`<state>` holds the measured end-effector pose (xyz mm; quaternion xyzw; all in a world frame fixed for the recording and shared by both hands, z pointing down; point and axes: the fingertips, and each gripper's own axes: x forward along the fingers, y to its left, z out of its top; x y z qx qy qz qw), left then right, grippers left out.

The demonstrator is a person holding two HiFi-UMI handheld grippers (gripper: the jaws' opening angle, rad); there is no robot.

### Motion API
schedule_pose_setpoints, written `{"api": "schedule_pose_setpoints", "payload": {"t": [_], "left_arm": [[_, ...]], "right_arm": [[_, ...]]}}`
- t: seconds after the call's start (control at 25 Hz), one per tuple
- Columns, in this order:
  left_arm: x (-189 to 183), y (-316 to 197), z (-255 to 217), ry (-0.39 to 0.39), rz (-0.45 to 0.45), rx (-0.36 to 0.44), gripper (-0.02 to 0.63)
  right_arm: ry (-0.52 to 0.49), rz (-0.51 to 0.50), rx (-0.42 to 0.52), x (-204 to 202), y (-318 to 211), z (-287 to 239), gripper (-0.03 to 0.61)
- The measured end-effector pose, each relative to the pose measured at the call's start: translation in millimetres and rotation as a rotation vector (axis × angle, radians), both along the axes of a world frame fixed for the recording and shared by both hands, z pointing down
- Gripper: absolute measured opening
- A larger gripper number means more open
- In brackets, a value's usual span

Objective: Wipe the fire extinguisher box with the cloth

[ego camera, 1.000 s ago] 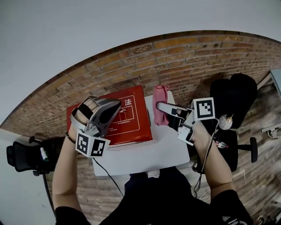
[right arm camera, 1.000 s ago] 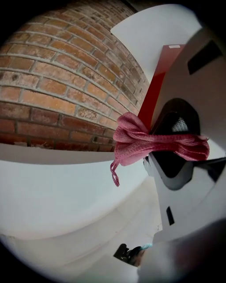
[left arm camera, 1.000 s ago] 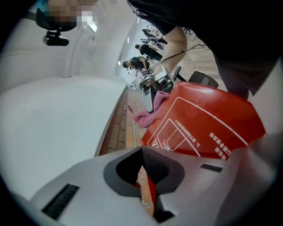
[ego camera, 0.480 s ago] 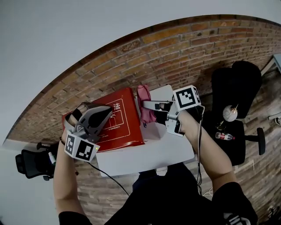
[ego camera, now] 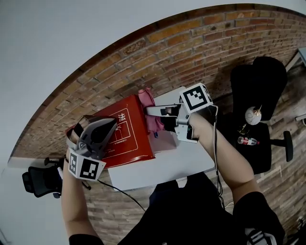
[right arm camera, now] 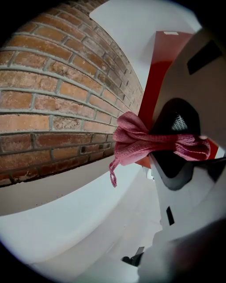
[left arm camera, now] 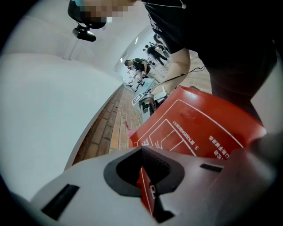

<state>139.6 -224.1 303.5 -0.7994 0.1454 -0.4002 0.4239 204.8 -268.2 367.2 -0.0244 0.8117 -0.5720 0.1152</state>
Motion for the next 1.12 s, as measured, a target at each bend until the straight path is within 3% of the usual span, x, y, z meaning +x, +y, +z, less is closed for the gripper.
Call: {"api": "schedule_pose_setpoints", "payload": {"t": [0.36,0.92,1.12], "left_arm": [[0,-1,0,0.002,-0.001,0.0,0.031],[0,0,0,0.001,-0.001,0.0,0.031],[-1,0,0,0.002,-0.001,-0.001,0.031]], "right_arm": [[0.013,-0.099,0.018,-6,-4,1,0.1],[0.11,-0.107,-0.06,-6,-13,48,0.1],[0.095,-0.127,-0.078,-7,-14,61,0.1]]}}
